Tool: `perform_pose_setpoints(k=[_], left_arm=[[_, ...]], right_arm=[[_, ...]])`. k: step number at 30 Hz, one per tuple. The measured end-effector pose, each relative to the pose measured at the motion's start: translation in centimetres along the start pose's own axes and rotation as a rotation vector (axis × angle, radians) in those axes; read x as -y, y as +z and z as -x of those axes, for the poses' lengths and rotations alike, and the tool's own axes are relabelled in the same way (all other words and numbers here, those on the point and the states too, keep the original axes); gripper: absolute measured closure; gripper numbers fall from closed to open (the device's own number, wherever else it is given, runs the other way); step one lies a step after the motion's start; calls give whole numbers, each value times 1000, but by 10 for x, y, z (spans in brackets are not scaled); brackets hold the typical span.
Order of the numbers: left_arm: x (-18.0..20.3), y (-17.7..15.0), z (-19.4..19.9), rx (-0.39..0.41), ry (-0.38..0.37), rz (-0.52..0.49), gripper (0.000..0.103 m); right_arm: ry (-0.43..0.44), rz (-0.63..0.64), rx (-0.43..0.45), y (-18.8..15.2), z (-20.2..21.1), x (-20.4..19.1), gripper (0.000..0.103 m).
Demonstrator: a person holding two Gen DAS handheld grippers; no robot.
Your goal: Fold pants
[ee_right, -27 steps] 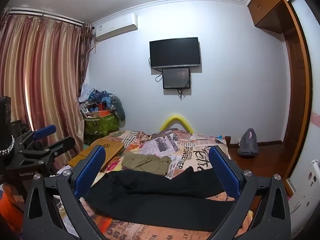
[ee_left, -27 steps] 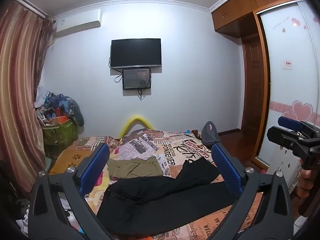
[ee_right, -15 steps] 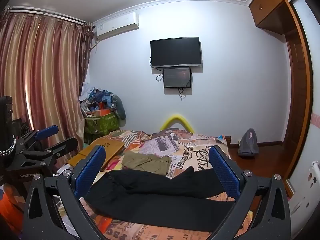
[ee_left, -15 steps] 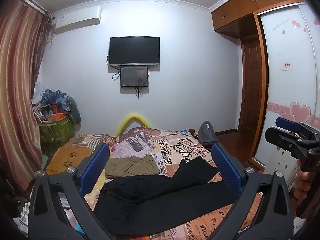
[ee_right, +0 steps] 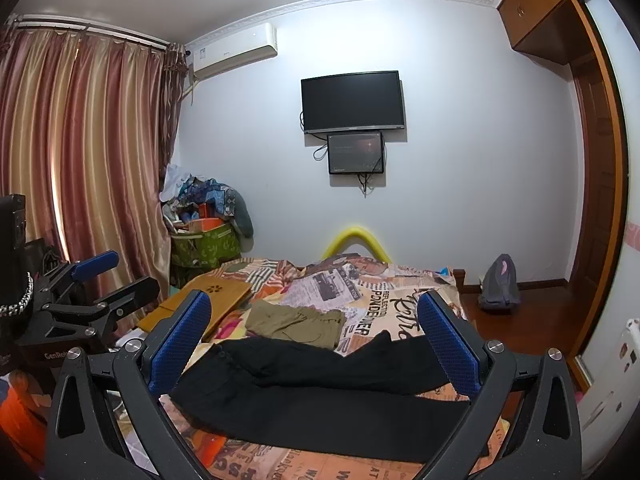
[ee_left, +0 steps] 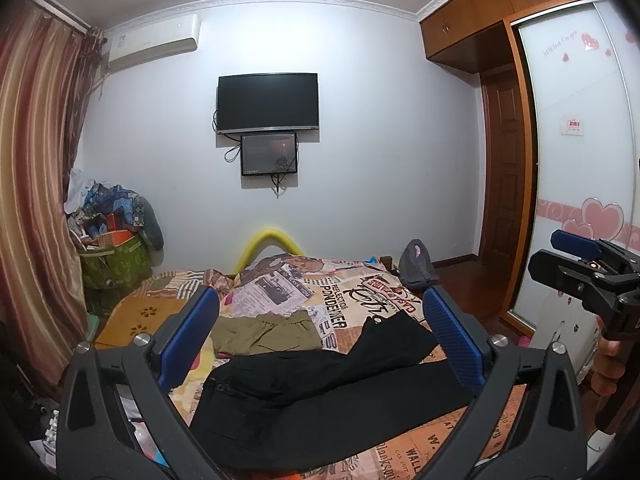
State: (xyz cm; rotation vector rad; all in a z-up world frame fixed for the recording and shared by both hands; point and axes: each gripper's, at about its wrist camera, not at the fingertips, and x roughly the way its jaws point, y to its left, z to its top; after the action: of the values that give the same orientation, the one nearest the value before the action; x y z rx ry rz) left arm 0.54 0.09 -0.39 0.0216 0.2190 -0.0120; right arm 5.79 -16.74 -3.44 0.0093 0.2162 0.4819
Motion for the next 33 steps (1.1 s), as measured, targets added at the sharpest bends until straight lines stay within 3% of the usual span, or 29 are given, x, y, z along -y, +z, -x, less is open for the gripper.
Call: perform_pose_setpoints(k=[33], left_arm=[[2, -3, -5, -5, -4, -17, 0]], right_arm=[[-10, 1, 13, 0, 2, 0, 0]])
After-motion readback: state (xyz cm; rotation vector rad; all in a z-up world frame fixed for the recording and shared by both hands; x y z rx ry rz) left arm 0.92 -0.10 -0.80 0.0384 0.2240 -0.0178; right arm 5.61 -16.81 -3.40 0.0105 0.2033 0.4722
